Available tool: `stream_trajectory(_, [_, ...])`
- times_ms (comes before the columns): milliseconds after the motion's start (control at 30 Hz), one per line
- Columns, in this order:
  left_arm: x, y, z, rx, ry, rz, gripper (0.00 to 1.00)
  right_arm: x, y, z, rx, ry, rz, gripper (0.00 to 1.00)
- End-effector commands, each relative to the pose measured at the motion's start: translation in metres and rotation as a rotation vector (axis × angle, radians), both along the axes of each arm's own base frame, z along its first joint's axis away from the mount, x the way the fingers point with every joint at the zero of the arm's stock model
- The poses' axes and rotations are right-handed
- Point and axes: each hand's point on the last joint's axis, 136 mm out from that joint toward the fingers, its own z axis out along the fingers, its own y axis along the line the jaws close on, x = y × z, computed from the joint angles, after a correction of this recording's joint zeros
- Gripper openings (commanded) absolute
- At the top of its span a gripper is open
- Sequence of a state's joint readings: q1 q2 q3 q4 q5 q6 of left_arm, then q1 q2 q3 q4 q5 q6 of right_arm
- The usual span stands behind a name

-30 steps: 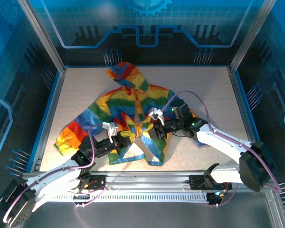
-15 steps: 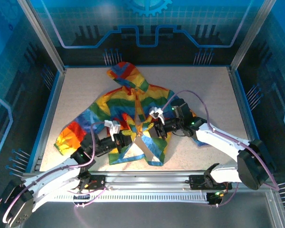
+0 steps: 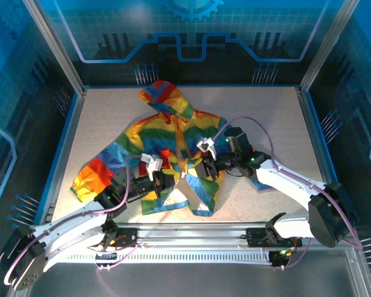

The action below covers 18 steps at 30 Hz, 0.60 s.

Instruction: Zip up the jacket

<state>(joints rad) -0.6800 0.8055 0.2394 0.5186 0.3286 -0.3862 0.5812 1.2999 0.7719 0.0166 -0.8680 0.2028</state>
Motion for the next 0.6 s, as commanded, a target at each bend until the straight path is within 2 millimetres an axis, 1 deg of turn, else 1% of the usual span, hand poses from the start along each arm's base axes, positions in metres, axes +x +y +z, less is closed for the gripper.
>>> stream_trajectory(0, [-0.008, -0.006, -0.008, 0.034, 0.057, -0.047, 0.0, 0.013, -0.003, 0.013, 0.031, -0.041, -0.048, 0.0])
stream_trajectory(100, [-0.011, -0.01, -0.004, 0.025, 0.083, -0.079, 0.0, 0.017, -0.004, 0.007, 0.012, -0.032, -0.075, 0.0])
stream_trajectory(200, [-0.014, -0.013, -0.006, 0.03, 0.139, -0.098, 0.0, 0.024, -0.006, 0.003, -0.009, -0.035, -0.114, 0.0])
stream_trajectory(267, [-0.016, -0.014, -0.009, 0.046, 0.185, -0.113, 0.0, 0.027, -0.007, 0.003, -0.016, -0.047, -0.134, 0.03])
stream_trajectory(300, [-0.017, -0.016, -0.01, 0.06, 0.208, -0.124, 0.0, 0.028, -0.008, 0.003, -0.02, -0.058, -0.145, 0.08])
stream_trajectory(433, [-0.017, -0.016, -0.018, 0.152, 0.32, -0.119, 0.0, 0.033, -0.016, 0.002, -0.042, -0.13, -0.201, 0.36])
stream_trajectory(500, [-0.017, -0.014, -0.019, 0.204, 0.363, -0.111, 0.0, 0.032, -0.021, 0.003, -0.053, -0.173, -0.219, 0.43])
stream_trajectory(567, [-0.017, -0.011, -0.019, 0.248, 0.41, -0.101, 0.0, 0.031, -0.027, 0.007, -0.069, -0.221, -0.235, 0.46])
